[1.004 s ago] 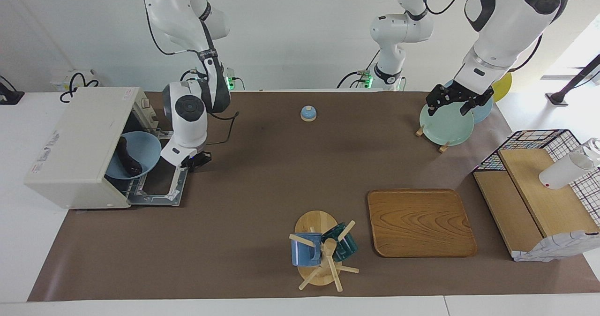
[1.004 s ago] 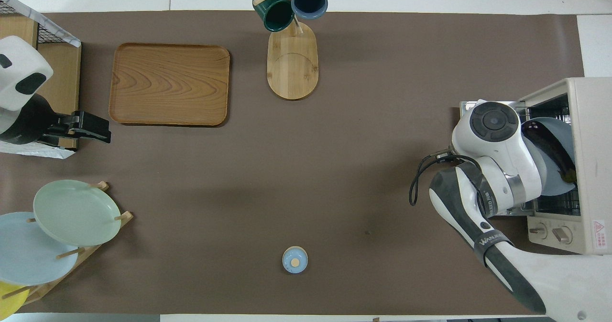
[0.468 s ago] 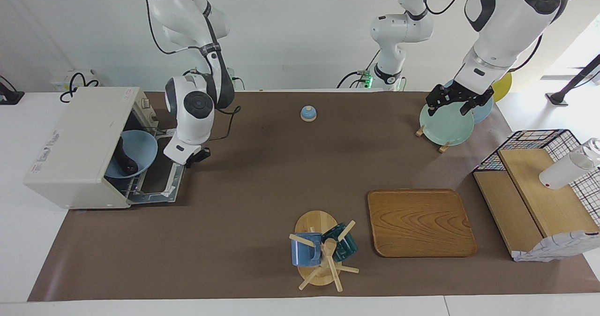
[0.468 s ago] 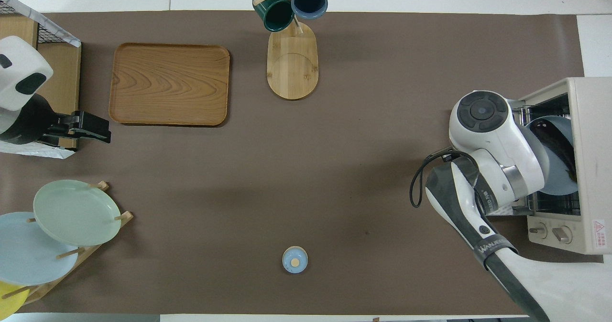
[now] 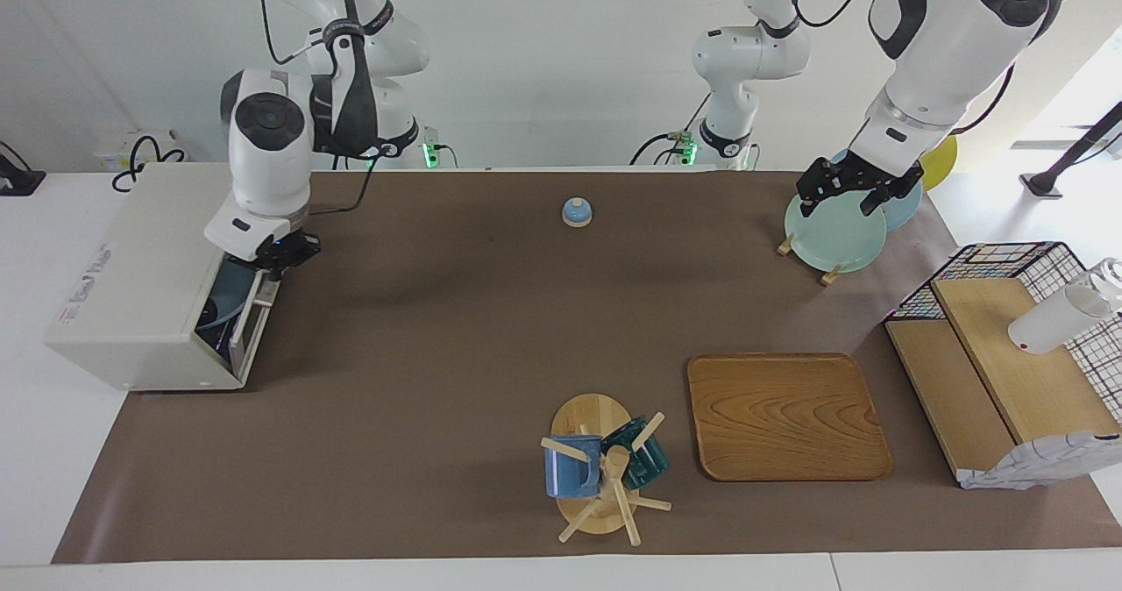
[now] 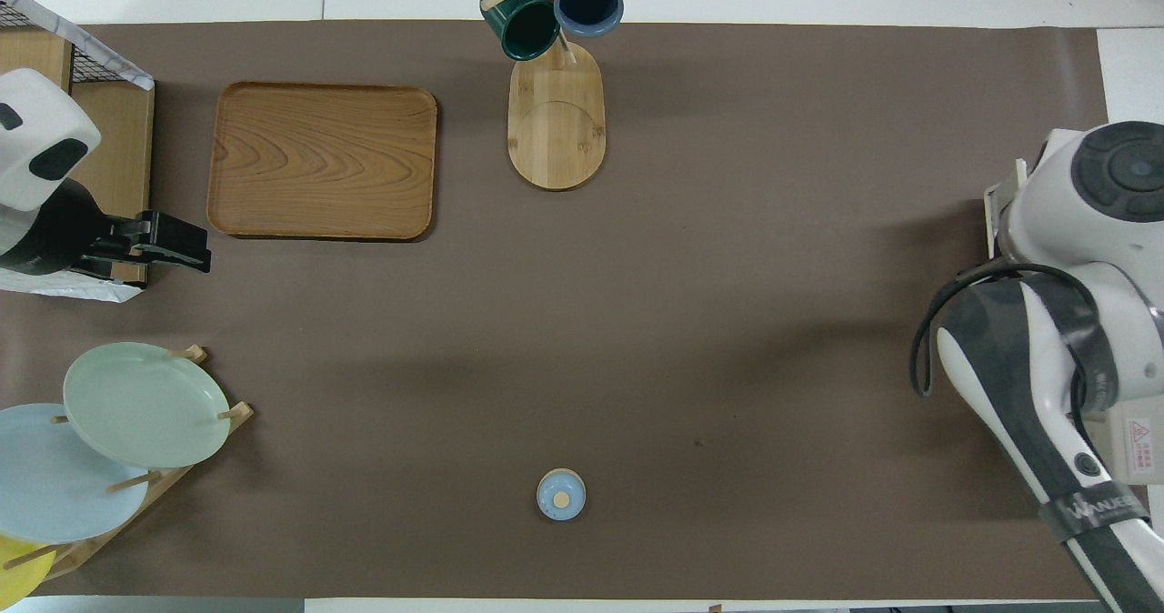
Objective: Put eggplant into oven
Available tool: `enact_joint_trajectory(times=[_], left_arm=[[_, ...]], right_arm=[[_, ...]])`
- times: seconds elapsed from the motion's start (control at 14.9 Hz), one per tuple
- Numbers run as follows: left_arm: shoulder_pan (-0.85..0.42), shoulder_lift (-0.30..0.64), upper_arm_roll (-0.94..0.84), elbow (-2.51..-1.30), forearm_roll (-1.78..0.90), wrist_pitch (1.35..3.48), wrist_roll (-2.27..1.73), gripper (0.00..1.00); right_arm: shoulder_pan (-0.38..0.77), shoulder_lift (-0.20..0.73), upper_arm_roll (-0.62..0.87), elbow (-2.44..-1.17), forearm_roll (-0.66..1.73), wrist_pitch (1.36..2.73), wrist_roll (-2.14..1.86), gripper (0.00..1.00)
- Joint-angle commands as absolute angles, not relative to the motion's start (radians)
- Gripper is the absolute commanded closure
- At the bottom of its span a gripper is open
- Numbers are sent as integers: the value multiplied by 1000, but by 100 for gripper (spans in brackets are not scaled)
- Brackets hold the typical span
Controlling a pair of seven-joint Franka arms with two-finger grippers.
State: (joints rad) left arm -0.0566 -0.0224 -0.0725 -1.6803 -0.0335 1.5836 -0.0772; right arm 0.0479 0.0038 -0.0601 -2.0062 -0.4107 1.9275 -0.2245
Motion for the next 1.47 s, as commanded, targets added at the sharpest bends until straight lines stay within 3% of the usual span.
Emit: enact_joint_trajectory(times=[0.0,0.27,0.54,0.6,0.67,0.74,0.8,1.4], left_arm=[[-55,-23,-72,-1667,-17,1572,-71,0],[-55,-23,-72,-1667,-18,1572,-71,0],[-55,-23,-72,-1667,-18,1574,-71,0],[-55,-23,-72,-1667,-18,1574,-71,0],[-55,-23,-72,-1667,-17,1574,-71,0],[-55,-23,-72,-1667,-17,1574,-71,0],[-55,-23,-72,-1667,-17,1572,-71,0],[-55,-23,-72,-1667,-18,1572,-71,0]], right_arm=[[-4,22,-68,-2017,-430,1953,-297,100],[3,-18,-64,-1947,-353,1838,-288,98],[-1,-20,-64,-1780,-186,1662,-291,79],[-6,-20,-66,-1732,-126,1604,-288,69],[-8,-20,-72,-1695,-76,1542,-284,46],[-8,-24,-72,-1674,-55,1513,-279,15],[-8,-38,-74,-1671,-55,1511,-276,0],[-2,-45,-78,-1674,-52,1502,-258,0]])
